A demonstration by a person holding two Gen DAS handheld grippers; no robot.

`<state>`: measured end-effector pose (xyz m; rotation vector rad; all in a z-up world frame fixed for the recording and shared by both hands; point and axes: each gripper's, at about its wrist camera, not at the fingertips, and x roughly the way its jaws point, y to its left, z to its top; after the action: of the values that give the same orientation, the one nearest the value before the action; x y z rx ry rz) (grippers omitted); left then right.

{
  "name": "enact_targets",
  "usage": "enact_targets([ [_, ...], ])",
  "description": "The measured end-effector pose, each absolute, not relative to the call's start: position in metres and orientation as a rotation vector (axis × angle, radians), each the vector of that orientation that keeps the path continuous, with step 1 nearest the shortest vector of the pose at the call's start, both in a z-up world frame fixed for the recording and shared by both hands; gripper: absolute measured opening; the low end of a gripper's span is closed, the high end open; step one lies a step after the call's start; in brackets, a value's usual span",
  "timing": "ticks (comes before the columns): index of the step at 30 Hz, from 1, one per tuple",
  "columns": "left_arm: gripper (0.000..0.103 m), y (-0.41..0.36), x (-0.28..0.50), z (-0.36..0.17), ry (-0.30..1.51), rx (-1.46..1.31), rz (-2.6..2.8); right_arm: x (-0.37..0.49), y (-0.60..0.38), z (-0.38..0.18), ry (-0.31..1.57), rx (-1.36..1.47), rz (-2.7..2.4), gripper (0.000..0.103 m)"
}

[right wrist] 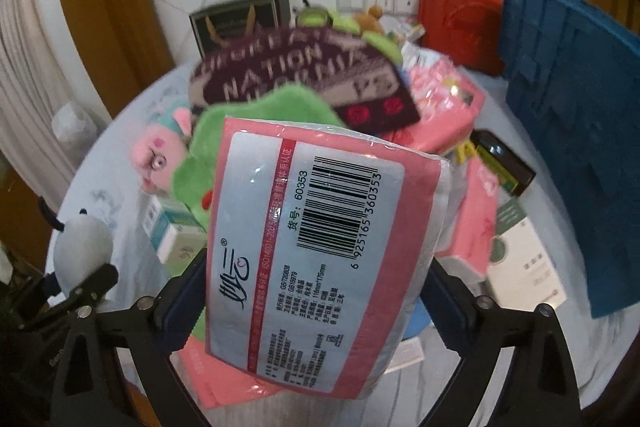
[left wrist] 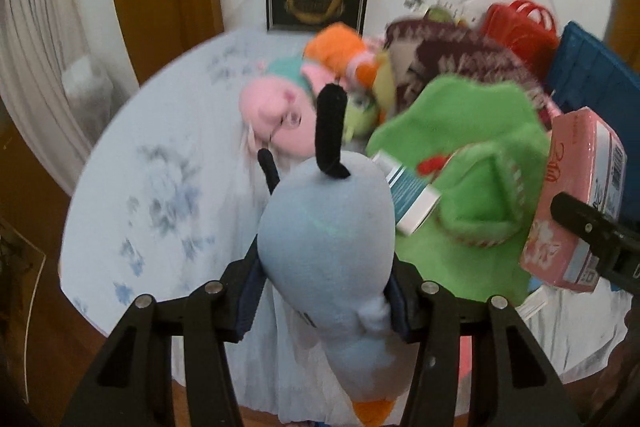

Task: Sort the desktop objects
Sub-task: 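Grasp the white plush snowman with the left tool while the right tool grasps a pink tissue pack, then lift and carry the snowman and tissue pack over the blue crate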

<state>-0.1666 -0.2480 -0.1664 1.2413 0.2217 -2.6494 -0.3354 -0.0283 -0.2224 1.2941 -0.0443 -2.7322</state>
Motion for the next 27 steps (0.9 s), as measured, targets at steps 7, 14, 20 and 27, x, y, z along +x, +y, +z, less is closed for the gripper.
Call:
enact_targets([
  [7, 0.051, -0.223, -0.158, -0.117, 0.143, 1.097, -2.744, -0.316, -0.021, -0.175, -0.016, 1.121, -2.791, 0.097],
  [14, 0.051, -0.199, -0.145, -0.083, 0.113, 1.001, -2.819, -0.294, -0.006, -0.135, -0.002, 0.985, -2.848, 0.097],
  [20, 0.051, -0.160, -0.148, -0.054, 0.089, 0.935, -2.914, -0.272, 0.029, -0.100, 0.006, 0.873, -2.943, 0.097],
  [27, 0.051, -0.083, -0.160, -0.025, 0.025, 0.864, -3.031, -0.252, 0.095, -0.060, -0.015, 0.735, -3.041, 0.097],
])
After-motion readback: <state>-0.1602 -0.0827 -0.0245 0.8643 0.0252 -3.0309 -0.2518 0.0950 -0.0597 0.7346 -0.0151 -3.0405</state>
